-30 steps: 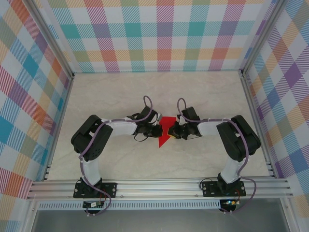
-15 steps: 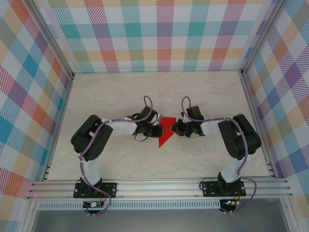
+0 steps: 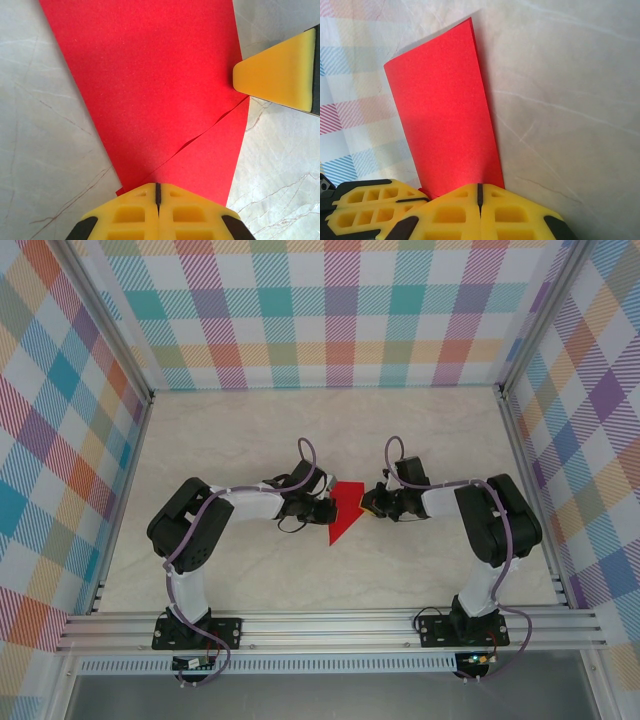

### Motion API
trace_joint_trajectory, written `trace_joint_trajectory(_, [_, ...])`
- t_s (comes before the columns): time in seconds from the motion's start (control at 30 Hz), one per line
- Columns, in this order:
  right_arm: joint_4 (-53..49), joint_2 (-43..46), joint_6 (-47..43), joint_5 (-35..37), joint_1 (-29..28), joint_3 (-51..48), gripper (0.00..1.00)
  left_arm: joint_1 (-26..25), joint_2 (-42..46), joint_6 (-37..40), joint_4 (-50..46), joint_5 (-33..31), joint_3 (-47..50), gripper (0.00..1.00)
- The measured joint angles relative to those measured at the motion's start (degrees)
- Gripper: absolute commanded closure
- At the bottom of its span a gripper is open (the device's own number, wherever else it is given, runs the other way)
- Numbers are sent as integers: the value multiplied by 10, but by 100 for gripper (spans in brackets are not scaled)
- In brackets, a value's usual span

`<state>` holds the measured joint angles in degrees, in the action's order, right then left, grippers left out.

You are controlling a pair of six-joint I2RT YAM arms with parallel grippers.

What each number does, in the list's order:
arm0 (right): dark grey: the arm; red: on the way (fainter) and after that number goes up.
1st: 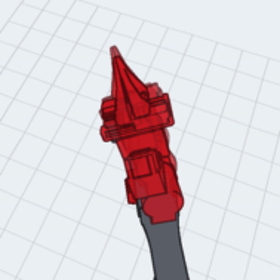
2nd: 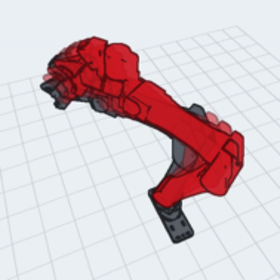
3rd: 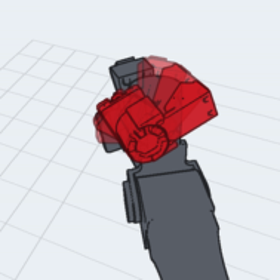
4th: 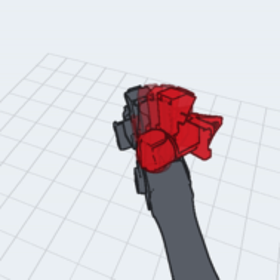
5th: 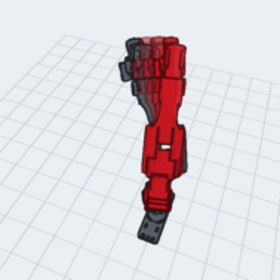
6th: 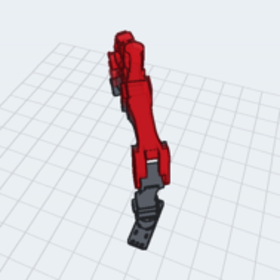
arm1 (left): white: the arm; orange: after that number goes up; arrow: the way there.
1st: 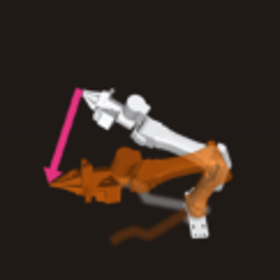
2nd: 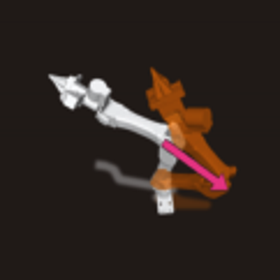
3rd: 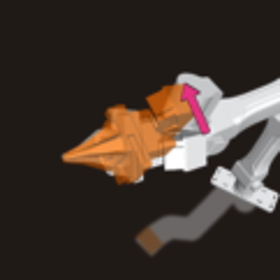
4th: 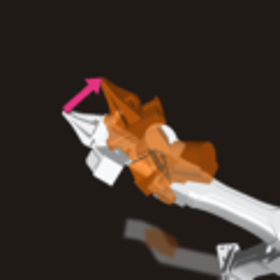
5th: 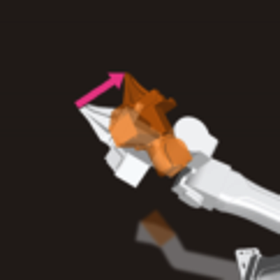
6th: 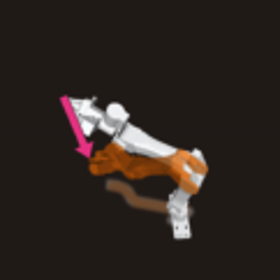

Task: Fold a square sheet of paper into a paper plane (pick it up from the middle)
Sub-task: Third fold the triangle at the center of the table.

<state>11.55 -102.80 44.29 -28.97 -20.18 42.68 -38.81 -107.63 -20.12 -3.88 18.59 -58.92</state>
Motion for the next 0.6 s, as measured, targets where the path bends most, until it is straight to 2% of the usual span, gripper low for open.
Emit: trace_joint_trajectory(0.6, [-38, -6, -15, 9, 4, 29, 94, 0, 0, 0, 0, 0, 1, 100])
